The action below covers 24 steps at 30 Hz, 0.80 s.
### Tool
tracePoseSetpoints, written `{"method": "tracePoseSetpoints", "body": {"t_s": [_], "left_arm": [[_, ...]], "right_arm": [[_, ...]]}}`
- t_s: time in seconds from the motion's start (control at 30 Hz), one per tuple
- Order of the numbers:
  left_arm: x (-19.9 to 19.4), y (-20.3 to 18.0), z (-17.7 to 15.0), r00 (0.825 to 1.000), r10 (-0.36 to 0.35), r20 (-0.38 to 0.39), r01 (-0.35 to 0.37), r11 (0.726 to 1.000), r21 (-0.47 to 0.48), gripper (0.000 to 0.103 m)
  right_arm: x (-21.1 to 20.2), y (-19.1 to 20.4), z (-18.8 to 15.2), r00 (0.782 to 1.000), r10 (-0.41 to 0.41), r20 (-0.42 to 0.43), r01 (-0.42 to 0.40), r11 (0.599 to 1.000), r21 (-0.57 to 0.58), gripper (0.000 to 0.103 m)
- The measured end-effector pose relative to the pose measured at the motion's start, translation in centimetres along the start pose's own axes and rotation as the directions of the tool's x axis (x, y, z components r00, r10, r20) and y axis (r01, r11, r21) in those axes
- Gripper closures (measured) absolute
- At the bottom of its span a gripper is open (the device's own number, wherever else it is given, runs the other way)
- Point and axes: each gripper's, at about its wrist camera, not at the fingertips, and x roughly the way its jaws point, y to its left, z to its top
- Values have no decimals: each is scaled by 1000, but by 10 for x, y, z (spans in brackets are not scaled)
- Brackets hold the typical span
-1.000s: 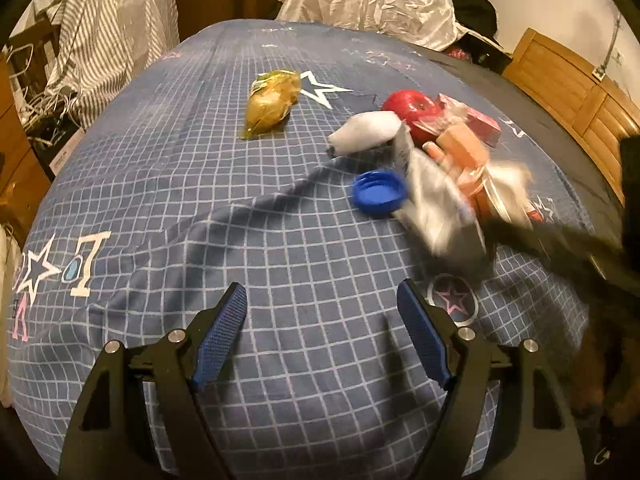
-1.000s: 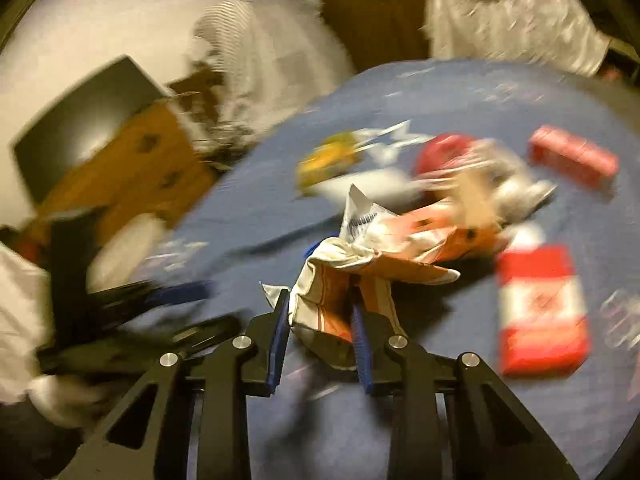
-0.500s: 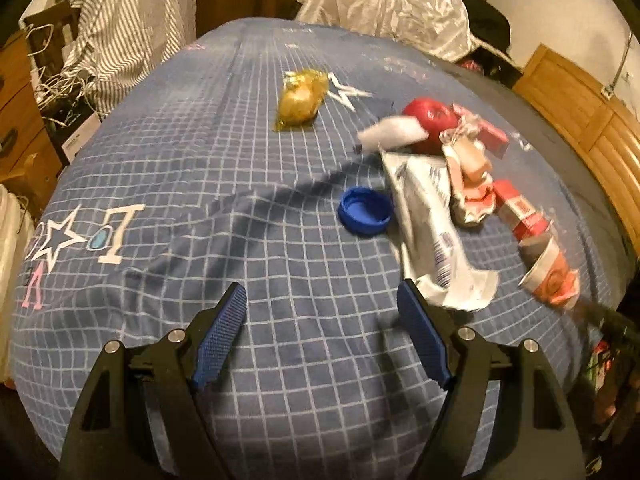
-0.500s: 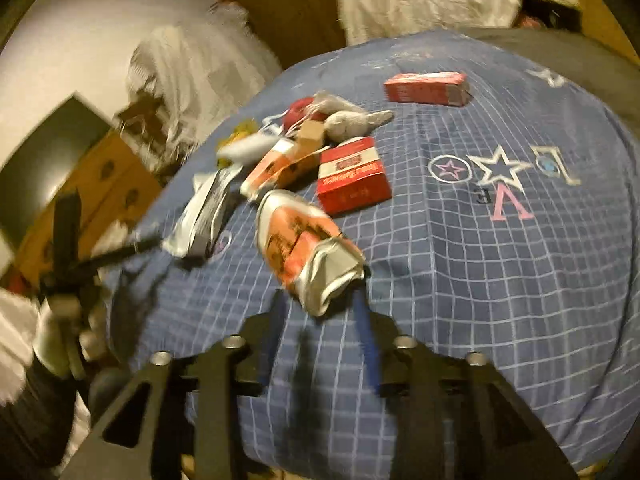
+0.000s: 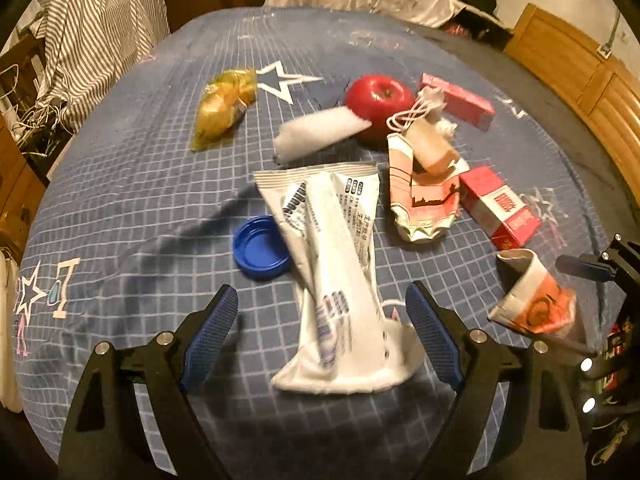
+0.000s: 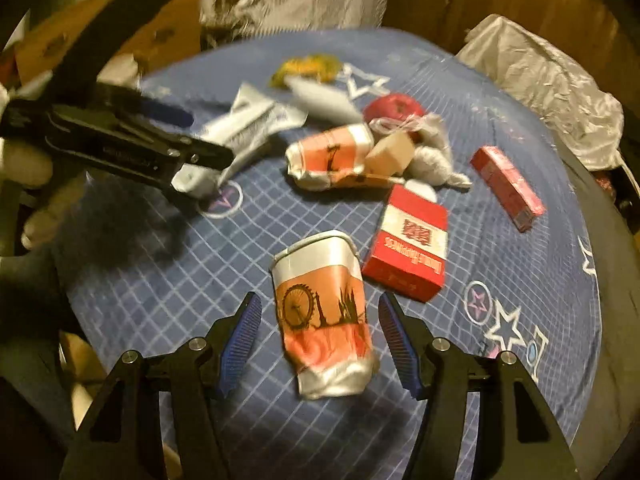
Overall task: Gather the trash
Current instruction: 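Grasp the white snack wrapper with left tool while right tool grasps the paper cup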
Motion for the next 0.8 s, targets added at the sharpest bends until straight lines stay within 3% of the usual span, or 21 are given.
{"method": "tracePoseSetpoints", "body": {"t_s": [0.1,0.13,0.2,0.27,0.37,0.53,0.63,0.8], "left_arm": [[12,-4,0,999,23,-36,-23,1000,14,33],[17,-5,0,998,24,-51,-23,1000,15,41],[21,-6,0,998,28,-50,-27,1000,15,44],[21,-7,0,999,32,-38,-31,999,18,56],[19,-6,-3,1000,22,-10,-22,1000,-1,66],[-3,-5,-16,997,33,73,-34,999,3,70],[-29,-4,-27,989,43,143,-43,999,1,70],[-79,-13,-42,963,58,264,-62,998,5,70]], "right_arm": [[16,0,2,999,9,-44,-9,1000,-6,45],[21,0,1,998,10,-55,-10,1000,-2,52],[25,1,1,998,12,-56,-12,1000,6,55],[25,2,-1,999,4,-39,-3,1000,26,58],[20,5,-7,1000,-18,6,18,997,70,64],[-4,7,-21,993,-27,118,6,984,175,66],[-30,10,-28,972,-77,224,18,967,253,66],[-73,12,-34,906,-205,372,55,925,375,66]]}}
